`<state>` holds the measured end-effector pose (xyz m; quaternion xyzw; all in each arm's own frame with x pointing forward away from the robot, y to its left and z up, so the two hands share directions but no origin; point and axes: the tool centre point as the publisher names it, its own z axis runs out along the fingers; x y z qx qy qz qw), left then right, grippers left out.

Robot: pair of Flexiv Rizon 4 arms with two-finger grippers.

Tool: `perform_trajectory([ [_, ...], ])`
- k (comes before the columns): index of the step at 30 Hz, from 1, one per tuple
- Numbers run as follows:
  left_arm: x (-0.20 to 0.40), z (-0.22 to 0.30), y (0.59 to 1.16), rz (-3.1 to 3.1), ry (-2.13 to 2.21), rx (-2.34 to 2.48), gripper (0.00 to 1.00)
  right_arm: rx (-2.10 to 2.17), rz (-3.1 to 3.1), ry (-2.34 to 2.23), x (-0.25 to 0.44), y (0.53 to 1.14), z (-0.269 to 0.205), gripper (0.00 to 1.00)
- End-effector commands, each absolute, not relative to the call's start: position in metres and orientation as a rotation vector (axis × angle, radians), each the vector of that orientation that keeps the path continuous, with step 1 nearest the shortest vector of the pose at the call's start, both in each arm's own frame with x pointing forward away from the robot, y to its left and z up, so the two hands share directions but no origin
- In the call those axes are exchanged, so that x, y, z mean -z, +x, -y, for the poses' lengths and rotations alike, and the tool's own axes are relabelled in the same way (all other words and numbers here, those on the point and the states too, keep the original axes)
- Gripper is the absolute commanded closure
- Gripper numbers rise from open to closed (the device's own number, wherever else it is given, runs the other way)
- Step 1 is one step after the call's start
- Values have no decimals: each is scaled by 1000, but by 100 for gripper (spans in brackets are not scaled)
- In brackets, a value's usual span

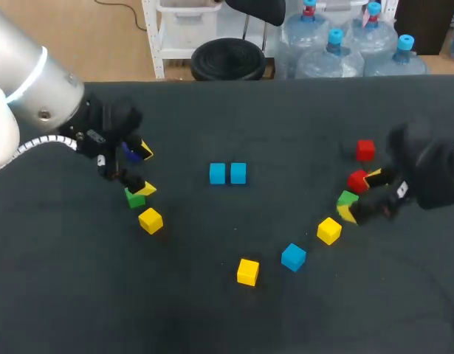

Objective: Place the blue cubes, place green cubes on the blue cubes, place the yellow cubes on the green cubes, then place the red cubes on the yellow cubes, and place purple cube on the red cubes.

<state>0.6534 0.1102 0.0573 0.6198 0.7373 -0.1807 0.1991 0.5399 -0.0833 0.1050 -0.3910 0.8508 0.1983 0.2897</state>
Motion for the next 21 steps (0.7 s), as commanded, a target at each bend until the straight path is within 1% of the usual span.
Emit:
perform_trajectory([
  [1, -57, -111, 654, -2057, 1734, 508, 0, -523, -2282, -1098, -107, 542, 87, 0],
  [18, -57, -111, 654, -2057, 1734, 508, 0, -471, -2289, -1092, -105, 549, 91, 0],
  [21, -57, -111, 654, -2057, 1734, 508, 0, -434, -2295, -1176, -99, 546, 78, 0],
])
